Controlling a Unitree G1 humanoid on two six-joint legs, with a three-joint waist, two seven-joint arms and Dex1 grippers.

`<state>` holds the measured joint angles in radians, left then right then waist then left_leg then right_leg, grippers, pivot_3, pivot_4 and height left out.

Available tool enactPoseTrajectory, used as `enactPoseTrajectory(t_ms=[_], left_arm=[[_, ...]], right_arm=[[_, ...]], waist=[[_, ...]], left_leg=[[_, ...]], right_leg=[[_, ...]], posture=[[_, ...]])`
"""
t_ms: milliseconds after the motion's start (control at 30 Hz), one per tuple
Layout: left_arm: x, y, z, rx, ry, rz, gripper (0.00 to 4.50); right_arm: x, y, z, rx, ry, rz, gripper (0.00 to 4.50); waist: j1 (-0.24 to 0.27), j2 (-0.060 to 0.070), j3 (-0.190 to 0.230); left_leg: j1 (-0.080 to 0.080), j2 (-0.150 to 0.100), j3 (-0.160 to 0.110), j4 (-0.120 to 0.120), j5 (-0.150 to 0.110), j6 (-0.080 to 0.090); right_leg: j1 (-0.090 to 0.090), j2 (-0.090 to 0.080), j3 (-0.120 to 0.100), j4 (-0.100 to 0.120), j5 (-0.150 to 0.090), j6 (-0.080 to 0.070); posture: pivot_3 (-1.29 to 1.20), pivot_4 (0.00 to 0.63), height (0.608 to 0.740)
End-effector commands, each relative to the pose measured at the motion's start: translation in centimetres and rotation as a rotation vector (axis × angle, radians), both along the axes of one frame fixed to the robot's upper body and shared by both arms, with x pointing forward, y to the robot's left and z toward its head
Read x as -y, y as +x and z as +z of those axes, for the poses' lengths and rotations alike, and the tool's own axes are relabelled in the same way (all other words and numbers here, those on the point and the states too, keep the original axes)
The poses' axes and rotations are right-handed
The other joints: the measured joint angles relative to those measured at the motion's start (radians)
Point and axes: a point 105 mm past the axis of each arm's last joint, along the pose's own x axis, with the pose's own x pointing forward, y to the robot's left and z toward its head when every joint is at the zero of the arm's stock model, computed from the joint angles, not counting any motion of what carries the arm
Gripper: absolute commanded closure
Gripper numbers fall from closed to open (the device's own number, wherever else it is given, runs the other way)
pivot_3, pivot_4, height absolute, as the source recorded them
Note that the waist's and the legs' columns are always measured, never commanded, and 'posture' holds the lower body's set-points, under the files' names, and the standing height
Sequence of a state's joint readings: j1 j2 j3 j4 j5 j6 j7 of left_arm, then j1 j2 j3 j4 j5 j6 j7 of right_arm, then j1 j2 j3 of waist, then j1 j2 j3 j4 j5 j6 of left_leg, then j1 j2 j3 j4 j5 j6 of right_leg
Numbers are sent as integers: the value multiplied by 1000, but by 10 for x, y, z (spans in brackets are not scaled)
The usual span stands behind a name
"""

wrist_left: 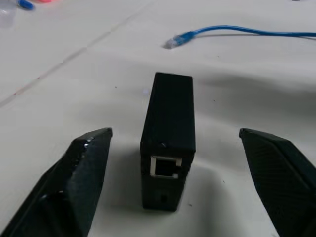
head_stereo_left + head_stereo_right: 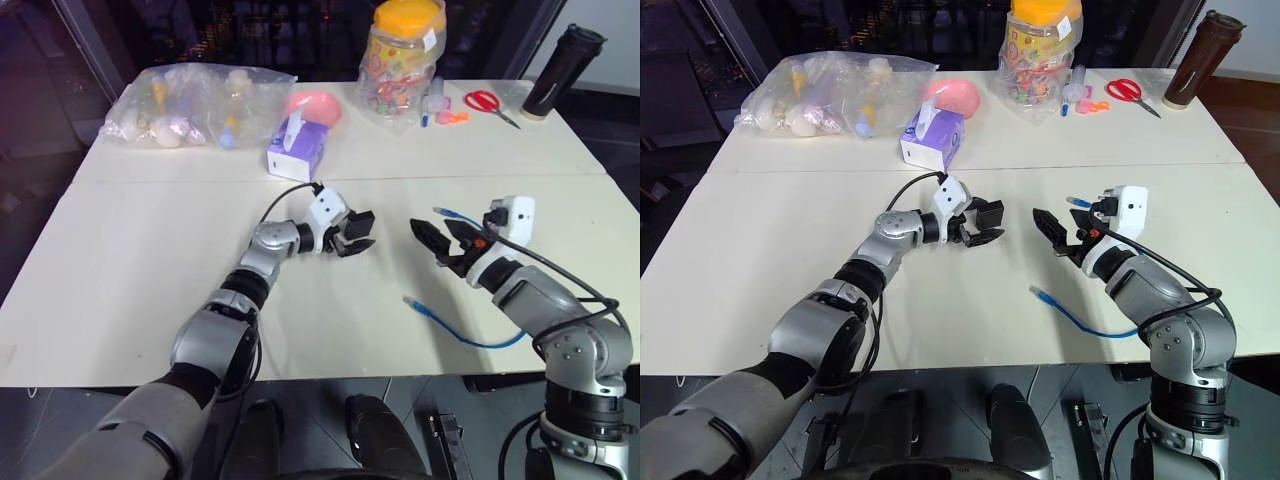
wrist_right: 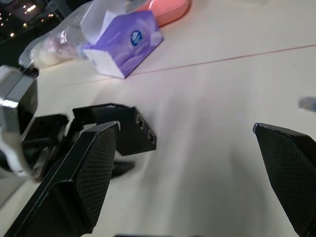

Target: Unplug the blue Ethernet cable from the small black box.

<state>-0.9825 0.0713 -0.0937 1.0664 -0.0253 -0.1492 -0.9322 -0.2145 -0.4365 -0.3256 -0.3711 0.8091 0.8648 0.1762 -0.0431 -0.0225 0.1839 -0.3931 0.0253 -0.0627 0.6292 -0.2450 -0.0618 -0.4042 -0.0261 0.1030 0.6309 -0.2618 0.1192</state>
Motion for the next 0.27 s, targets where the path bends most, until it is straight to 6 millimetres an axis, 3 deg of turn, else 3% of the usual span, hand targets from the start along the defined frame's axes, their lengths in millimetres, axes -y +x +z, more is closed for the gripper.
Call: enactPoseTrajectory(t_ms=[33,167,267], left_arm=[[-21,-1,36,24,-90,-41,382],[-46,-12,49,8,-96,-49,382],[-86,-25,47,-62,-92,18,382]], right_arm=[[8,-8,10,52,-16,-21,0],[15,-15,9,51,-34,-25,0],[39,-19,19,168,-251,-156,0]], waist=[[-3,0,0],[-1,1,0],[-1,1,-1]], left_leg=[[0,0,0,0,0,0],[1,1,0,-1,0,0],[1,1,0,-1,0,0]], right_leg=[[0,0,0,0,0,0],[0,0,0,1,0,0],[0,0,0,1,0,0]], posture=[[0,150,740],[0,150,740],[0,150,740]])
